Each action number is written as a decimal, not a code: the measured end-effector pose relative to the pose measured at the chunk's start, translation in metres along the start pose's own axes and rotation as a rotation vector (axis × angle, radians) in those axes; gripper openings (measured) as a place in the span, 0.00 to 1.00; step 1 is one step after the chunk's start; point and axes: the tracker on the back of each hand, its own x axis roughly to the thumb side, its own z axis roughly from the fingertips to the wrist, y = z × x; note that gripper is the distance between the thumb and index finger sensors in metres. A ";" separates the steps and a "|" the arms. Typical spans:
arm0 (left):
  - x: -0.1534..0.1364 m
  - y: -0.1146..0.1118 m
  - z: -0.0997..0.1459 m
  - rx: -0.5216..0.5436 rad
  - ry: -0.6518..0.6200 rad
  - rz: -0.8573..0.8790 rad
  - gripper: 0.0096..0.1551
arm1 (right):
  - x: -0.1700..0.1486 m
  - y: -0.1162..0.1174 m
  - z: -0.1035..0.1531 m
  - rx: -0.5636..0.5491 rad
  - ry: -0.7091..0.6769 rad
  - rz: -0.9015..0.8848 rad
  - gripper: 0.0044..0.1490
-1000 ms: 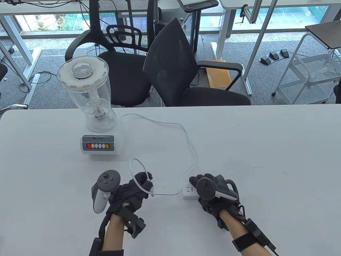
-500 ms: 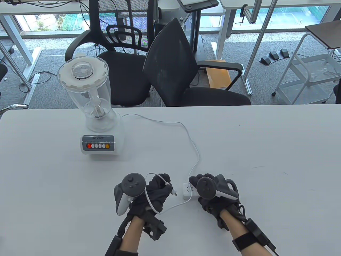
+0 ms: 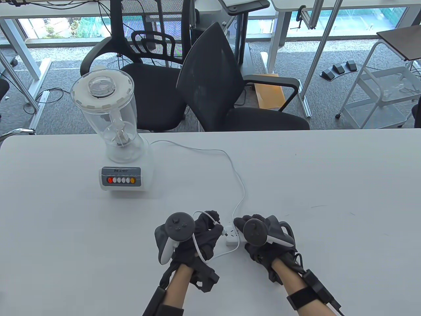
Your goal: Plug the blender into the power strip
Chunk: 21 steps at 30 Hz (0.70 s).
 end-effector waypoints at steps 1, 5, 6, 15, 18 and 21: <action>0.001 -0.001 -0.001 0.012 0.004 0.012 0.30 | 0.000 0.000 0.000 0.000 0.000 -0.002 0.56; 0.004 -0.006 -0.005 0.046 0.017 0.053 0.30 | -0.001 0.000 0.000 0.000 -0.001 -0.007 0.56; 0.006 -0.007 -0.007 0.033 0.006 0.025 0.30 | -0.001 0.000 0.000 0.000 -0.001 -0.008 0.56; 0.017 -0.026 -0.018 0.027 0.001 -0.164 0.29 | -0.003 0.000 0.000 -0.004 -0.001 -0.018 0.56; 0.020 -0.031 -0.020 0.023 -0.009 -0.252 0.30 | -0.003 0.000 0.001 -0.005 -0.001 -0.024 0.56; 0.020 -0.037 -0.023 0.016 -0.010 -0.271 0.30 | -0.004 0.000 0.001 -0.005 0.000 -0.030 0.56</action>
